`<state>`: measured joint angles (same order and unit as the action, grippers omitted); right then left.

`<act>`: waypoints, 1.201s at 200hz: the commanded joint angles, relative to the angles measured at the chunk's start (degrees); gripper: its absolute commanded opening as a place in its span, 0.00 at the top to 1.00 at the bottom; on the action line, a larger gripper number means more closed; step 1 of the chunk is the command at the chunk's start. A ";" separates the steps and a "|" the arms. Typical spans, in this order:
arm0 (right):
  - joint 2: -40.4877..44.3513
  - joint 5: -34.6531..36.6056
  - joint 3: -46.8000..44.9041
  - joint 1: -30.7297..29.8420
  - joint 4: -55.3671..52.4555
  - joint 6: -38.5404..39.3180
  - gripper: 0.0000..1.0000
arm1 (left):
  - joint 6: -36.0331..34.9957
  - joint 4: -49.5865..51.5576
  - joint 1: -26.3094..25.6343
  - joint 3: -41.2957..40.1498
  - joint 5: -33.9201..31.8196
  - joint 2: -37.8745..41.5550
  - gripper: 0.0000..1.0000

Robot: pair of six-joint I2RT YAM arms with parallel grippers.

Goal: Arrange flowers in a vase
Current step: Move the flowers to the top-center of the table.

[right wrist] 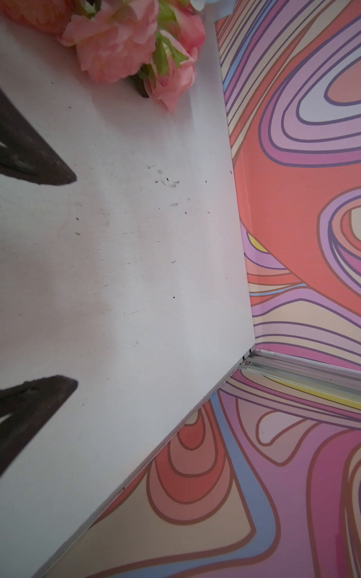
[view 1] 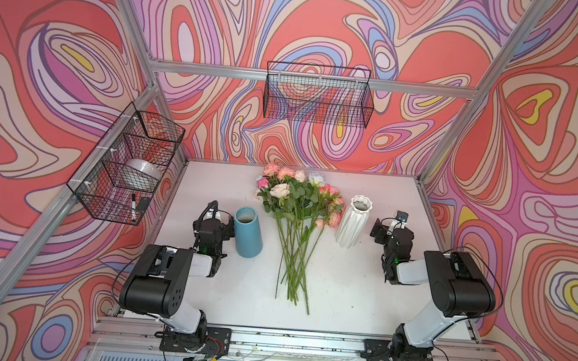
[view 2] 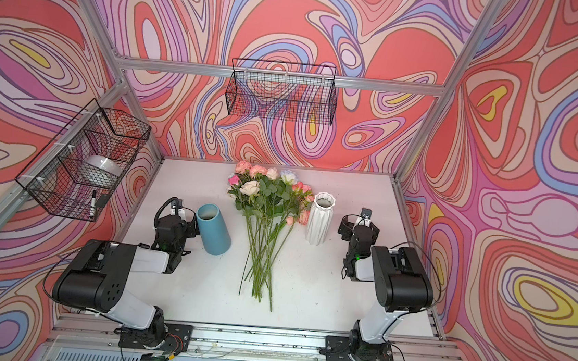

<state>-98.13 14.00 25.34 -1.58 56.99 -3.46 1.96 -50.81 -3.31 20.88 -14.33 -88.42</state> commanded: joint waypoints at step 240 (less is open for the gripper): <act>2.14 -1.94 2.20 1.33 -5.29 -1.29 0.02 | 2.61 14.38 1.29 4.35 -3.12 10.02 0.00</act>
<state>-97.43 14.15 26.33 -0.99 54.08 -4.14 3.09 -49.04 -3.05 18.15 -15.44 -83.81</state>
